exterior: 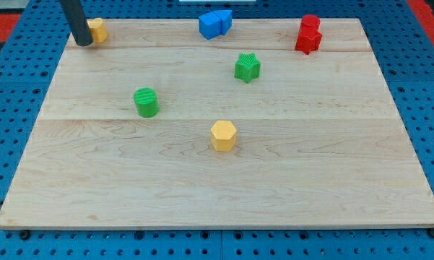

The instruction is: Move yellow hexagon towards top left

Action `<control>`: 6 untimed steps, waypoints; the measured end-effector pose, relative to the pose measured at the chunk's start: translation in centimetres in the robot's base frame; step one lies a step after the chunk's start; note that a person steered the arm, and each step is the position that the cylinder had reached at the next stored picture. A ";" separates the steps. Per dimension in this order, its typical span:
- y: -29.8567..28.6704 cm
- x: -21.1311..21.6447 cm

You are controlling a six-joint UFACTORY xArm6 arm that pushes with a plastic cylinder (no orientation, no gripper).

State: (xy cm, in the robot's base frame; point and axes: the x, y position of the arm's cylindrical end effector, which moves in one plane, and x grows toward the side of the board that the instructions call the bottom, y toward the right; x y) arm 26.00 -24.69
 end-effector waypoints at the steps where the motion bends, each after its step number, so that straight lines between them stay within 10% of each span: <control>1: 0.4 -0.1; 4: 0.9 -1.4; 6: 12.4 7.6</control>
State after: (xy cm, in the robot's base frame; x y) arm 33.59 -12.29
